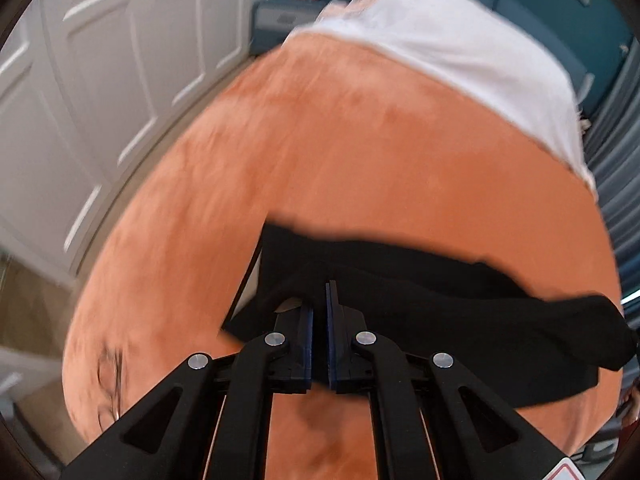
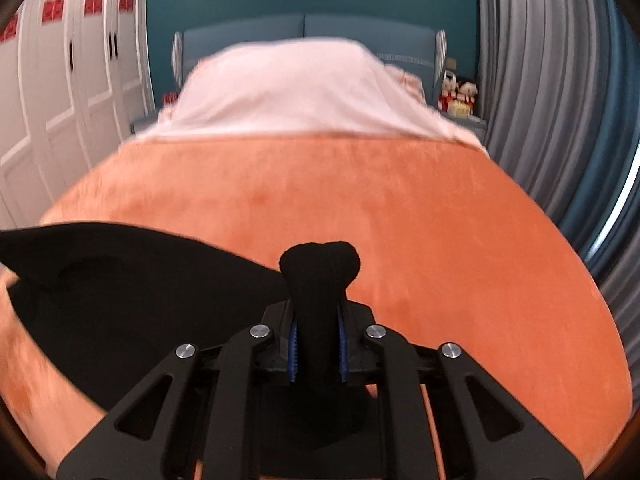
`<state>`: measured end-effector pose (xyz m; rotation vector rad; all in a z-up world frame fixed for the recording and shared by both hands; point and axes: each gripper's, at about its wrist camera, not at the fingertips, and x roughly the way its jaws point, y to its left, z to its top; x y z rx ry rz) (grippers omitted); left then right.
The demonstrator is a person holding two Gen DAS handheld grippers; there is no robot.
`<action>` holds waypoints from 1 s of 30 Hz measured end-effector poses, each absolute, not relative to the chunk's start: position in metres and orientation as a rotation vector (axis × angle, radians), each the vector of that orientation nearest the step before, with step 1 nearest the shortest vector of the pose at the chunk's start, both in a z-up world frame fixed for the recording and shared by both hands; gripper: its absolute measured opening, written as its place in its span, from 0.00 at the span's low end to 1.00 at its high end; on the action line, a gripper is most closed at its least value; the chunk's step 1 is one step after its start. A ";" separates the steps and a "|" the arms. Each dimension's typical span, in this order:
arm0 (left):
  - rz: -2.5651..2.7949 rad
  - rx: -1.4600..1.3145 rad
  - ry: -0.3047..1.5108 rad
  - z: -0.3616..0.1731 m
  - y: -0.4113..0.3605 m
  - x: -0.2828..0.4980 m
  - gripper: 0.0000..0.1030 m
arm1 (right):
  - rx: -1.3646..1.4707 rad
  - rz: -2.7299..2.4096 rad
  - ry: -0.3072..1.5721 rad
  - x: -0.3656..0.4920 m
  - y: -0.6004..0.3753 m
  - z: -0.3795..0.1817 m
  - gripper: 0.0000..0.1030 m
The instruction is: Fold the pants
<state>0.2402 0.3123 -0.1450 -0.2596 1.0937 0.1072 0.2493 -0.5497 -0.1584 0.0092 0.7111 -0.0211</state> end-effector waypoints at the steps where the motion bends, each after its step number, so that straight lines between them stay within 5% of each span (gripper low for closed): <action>1: 0.122 -0.240 1.119 -0.158 0.311 0.233 0.04 | -0.011 -0.020 0.753 0.237 -0.549 -0.177 0.13; 7: 0.206 -0.228 1.216 -0.223 0.305 0.205 0.12 | -0.128 -0.050 0.981 0.199 -0.533 -0.273 0.20; 9: 0.217 -0.294 1.195 -0.218 0.310 0.195 0.19 | -0.147 -0.062 1.009 0.186 -0.531 -0.291 0.40; 12: 0.256 -0.319 1.156 -0.198 0.316 0.179 0.22 | -0.048 -0.108 0.959 0.155 -0.541 -0.282 0.57; 18: 0.257 -0.396 1.095 -0.168 0.306 0.145 0.30 | 0.546 -0.167 0.773 0.095 -0.587 -0.244 0.72; 20: 0.220 -0.397 1.101 -0.166 0.291 0.149 0.30 | 0.731 -0.130 0.772 0.101 -0.591 -0.244 0.73; 23: 0.148 -0.425 1.127 -0.169 0.255 0.154 0.44 | 0.931 -0.081 0.849 0.133 -0.594 -0.256 0.73; 27: 0.036 -0.469 1.150 -0.170 0.210 0.156 0.45 | 1.172 -0.075 0.944 0.178 -0.588 -0.286 0.72; 30: -0.012 -0.434 1.156 -0.165 0.180 0.152 0.45 | 1.045 -0.217 1.143 0.215 -0.573 -0.298 0.72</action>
